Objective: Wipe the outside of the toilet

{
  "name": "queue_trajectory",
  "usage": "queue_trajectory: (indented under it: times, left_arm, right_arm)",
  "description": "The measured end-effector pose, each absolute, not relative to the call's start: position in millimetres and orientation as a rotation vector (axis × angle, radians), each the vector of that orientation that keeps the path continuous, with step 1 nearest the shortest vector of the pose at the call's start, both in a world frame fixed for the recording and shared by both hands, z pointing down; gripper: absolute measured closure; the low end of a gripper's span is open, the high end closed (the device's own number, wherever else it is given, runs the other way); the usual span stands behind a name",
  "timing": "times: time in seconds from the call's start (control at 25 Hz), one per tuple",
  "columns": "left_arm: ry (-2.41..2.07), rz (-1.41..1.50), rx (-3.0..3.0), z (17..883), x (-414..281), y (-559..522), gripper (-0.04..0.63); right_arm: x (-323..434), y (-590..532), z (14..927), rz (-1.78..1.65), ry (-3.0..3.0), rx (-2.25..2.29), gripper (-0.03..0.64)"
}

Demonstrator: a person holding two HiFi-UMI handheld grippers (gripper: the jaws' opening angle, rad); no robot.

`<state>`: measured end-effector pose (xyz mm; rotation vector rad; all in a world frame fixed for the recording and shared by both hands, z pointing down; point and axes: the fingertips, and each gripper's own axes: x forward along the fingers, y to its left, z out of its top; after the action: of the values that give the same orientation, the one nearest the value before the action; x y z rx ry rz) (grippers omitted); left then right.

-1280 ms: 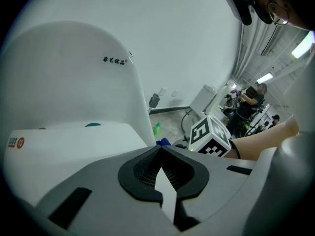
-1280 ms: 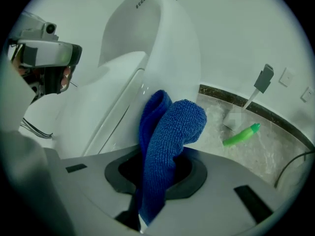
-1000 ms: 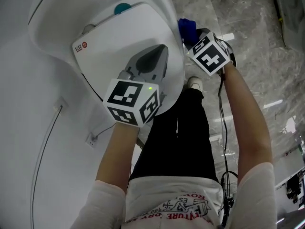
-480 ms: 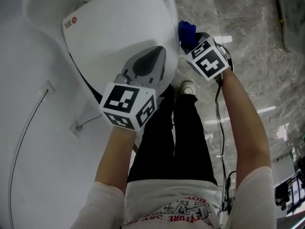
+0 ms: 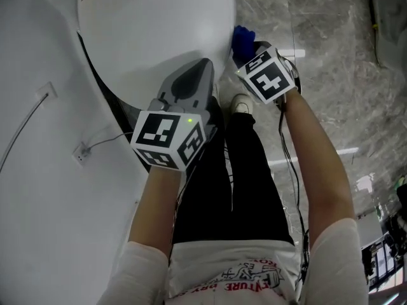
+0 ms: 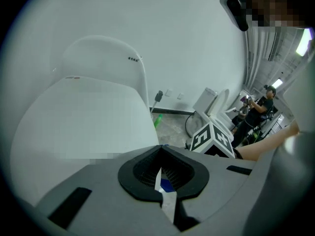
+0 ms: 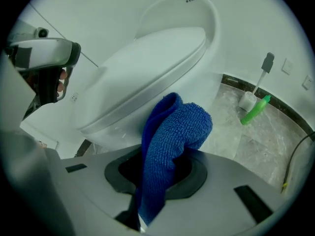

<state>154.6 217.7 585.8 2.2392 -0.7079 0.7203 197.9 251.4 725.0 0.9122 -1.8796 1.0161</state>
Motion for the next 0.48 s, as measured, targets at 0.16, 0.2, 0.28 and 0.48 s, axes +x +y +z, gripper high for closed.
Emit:
queue_trajectory:
  times: [0.16,0.2,0.28,0.48]
  left_arm:
    - [-0.744,0.674,2.244,579.4,133.5,243.7,0.589]
    - [-0.749,0.664,2.252,578.3,128.9,249.0,0.589]
    - [-0.753,0.653,2.262,578.4,118.0,259.5,0.589]
    - [-0.780,0.646,2.235,582.0,79.4,286.4,0.589]
  right_arm:
    - [178.3,272.7,726.6,1.013,-1.871,0.934,0.541]
    - [175.1,276.3,727.7,1.017,-1.865,0.946,0.541]
    - [167.5,284.5,729.5,1.027,-1.848,0.965,0.541]
    - [137.3,308.8,733.9,1.064,-1.818,1.008,0.541]
